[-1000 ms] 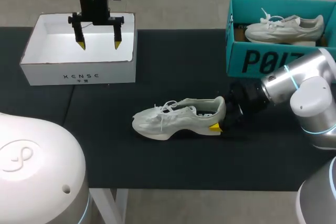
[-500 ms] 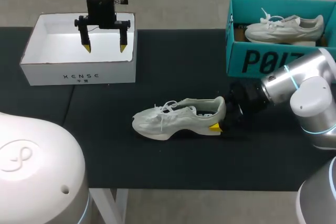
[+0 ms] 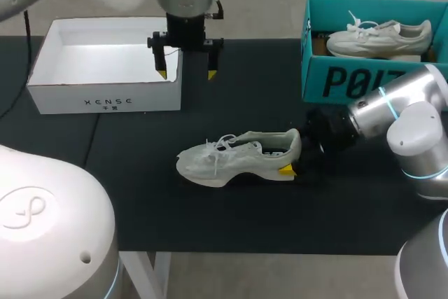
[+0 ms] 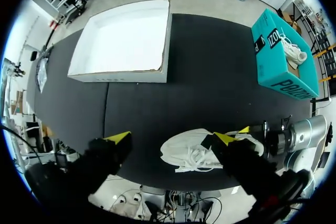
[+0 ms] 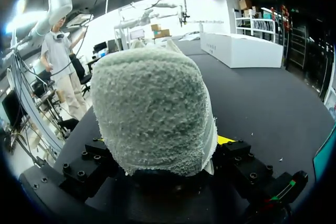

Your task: Take the shoe out of the shoebox, open the shoe tongue, remove and reinsert the insole, then place the shoe into the shoebox

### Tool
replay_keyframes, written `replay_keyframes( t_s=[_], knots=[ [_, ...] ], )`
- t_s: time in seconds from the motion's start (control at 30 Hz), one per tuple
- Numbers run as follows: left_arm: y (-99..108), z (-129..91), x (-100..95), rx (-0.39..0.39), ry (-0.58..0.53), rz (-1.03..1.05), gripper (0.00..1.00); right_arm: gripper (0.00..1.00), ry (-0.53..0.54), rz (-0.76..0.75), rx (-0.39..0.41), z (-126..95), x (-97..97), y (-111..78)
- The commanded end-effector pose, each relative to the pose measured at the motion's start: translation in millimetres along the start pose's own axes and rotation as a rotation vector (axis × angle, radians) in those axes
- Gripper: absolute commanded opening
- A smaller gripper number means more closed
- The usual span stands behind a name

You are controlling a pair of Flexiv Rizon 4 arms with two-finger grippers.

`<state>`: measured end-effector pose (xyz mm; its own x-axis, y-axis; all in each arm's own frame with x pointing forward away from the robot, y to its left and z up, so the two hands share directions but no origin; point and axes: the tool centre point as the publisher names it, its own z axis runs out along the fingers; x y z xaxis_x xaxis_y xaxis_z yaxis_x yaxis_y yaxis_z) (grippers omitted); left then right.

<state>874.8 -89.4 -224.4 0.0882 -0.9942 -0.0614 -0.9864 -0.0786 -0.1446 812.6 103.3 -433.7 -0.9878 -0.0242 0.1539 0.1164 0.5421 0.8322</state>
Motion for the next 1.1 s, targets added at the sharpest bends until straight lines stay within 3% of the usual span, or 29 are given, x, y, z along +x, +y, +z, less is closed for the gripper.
replay_keyframes(
  t_s=[0.03, 0.4, 0.6, 0.9, 1.1],
  knots=[
    [10.5, 12.9, 29.4, 0.050, 0.011, 0.005, 1.00, 0.00, -0.001, 0.001, 0.002, 7.7, -0.5, -4.8],
    [33.0, 53.1, 80.3, -0.077, 0.133, 0.061, 1.00, 0.00, -0.001, 0.001, 0.002, 7.7, -0.5, -4.8],
    [45.8, 74.0, 100.8, -0.079, 0.146, 0.122, 1.00, 0.00, -0.001, 0.001, 0.002, 7.7, -0.5, -4.8],
    [71.6, 86.6, 109.9, -0.103, 0.173, 0.164, 1.00, 0.00, -0.001, 0.001, 0.002, 7.7, -0.5, -4.8],
    [80.2, 101.3, 127.9, -0.118, 0.166, 0.219, 1.00, 0.00, -0.001, 0.001, 0.002, 7.7, -0.5, -4.8]
  ],
)
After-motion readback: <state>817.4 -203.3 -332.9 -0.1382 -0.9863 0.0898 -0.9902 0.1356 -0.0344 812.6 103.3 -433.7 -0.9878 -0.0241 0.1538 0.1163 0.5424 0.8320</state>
